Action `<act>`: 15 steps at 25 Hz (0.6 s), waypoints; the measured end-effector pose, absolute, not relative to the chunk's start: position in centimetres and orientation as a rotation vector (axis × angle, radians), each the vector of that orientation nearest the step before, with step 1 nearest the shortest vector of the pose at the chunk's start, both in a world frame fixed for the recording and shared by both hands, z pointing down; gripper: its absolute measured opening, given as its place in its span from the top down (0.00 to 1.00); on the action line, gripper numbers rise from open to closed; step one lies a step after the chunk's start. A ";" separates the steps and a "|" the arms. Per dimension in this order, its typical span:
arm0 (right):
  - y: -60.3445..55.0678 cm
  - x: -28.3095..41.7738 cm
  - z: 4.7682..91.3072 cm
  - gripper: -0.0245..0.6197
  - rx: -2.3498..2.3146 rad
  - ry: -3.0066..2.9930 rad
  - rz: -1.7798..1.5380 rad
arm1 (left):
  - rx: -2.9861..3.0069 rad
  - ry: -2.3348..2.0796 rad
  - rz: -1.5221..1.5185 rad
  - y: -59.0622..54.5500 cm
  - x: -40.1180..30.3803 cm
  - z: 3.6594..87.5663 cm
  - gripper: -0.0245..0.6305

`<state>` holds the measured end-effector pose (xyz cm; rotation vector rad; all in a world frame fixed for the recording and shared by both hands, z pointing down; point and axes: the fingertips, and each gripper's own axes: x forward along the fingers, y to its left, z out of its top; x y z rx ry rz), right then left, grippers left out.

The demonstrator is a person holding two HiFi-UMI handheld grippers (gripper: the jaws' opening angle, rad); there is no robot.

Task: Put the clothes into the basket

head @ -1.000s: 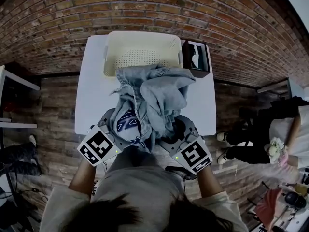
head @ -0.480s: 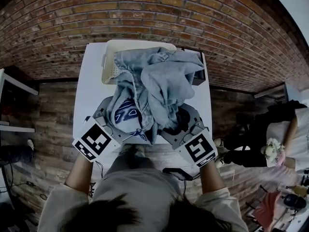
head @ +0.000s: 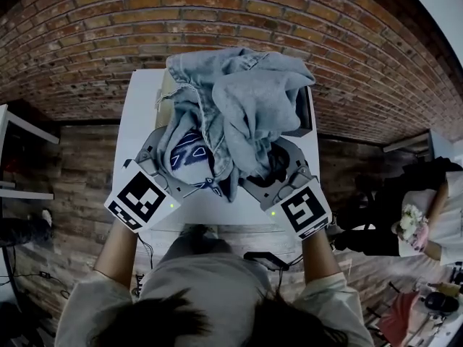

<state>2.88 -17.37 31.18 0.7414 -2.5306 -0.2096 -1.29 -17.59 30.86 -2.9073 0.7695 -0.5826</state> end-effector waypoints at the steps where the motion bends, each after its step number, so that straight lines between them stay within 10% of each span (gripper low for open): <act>1: -18.0 2.7 31.2 0.45 0.745 -2.533 -0.211 | -2.905 0.771 -0.583 -18.2 -1.5 30.8 0.40; 15: -26.3 3.1 31.7 0.45 0.810 -2.521 -0.255 | -2.847 0.780 -0.575 -26.5 -1.1 31.3 0.40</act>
